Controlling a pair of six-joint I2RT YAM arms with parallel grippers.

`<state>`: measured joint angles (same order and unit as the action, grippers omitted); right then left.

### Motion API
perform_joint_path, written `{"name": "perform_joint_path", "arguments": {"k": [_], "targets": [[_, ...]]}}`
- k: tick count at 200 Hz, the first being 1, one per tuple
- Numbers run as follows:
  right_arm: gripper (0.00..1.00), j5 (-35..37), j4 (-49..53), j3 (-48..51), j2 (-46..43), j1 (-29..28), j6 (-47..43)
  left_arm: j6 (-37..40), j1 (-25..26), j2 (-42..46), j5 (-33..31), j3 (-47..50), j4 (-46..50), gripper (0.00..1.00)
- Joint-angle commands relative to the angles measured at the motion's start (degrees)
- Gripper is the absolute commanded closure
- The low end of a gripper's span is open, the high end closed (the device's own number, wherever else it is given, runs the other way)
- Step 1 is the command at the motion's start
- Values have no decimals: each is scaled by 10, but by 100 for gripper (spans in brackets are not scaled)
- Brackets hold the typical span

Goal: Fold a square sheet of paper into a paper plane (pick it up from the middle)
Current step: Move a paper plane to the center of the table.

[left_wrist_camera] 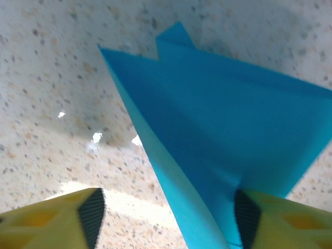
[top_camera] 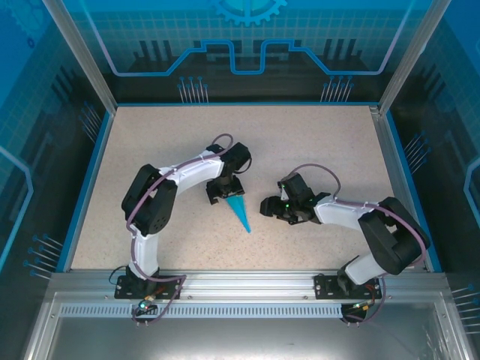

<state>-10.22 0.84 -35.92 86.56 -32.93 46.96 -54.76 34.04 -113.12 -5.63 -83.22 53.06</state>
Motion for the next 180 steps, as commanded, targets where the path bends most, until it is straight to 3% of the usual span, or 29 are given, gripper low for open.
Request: {"name": "perform_joint_path", "arguments": {"k": [1,42,81,180], "targets": [[38,-53,-37,-24,23,0,-23,1,-15,34,17,27,-15,40],[38,-82,-26,-74,56,-23,-55,9,-29,66,30,79,-51,65],[40,-80,20,-134,100,-51,-92,13,-32,93,29,115,-76,77],[41,-90,50,-194,163,-77,-123,32,-34,99,31,136,-90,80]]}}
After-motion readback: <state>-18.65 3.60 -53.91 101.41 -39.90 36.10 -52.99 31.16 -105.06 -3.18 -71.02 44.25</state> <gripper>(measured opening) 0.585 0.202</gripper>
